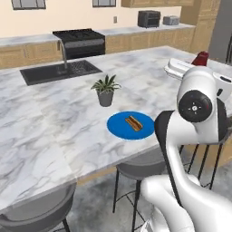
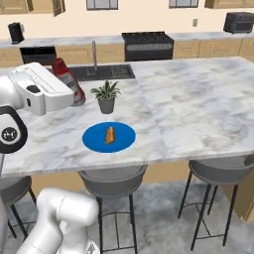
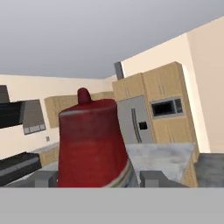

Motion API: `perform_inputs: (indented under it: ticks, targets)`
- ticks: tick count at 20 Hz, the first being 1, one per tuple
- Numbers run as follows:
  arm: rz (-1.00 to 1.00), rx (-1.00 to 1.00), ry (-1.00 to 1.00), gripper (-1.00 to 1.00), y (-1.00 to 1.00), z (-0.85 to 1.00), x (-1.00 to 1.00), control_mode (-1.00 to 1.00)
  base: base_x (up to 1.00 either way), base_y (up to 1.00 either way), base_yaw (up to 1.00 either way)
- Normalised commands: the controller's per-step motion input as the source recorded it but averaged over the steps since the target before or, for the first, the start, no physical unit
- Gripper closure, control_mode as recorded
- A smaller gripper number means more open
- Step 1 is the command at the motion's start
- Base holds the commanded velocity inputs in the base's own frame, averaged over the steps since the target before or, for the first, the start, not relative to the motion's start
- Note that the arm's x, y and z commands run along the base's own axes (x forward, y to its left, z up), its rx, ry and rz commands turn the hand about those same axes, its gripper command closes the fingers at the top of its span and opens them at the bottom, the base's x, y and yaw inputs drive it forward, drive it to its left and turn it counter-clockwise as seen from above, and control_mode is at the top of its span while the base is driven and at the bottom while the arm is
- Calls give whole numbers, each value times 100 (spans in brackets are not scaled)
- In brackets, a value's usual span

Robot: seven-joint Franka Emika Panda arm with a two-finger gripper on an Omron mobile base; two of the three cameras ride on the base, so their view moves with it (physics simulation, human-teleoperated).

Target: Move the hot dog bun to the plate on the dining table and place the condiment next to that plate. Then navigate to the fridge and take the sausage and place it on the plate as well.

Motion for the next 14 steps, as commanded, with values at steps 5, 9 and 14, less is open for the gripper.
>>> perform_inputs:
  ticks: [5, 9, 14]
  targets:
    - [0, 0, 0, 100, 0, 0, 0, 100, 70, -48, 47]
    - [0, 0, 0, 100, 0, 0, 0, 100, 61, 3, 35]
    - [10, -10, 10, 100, 60, -54, 34, -100, 0, 0, 0]
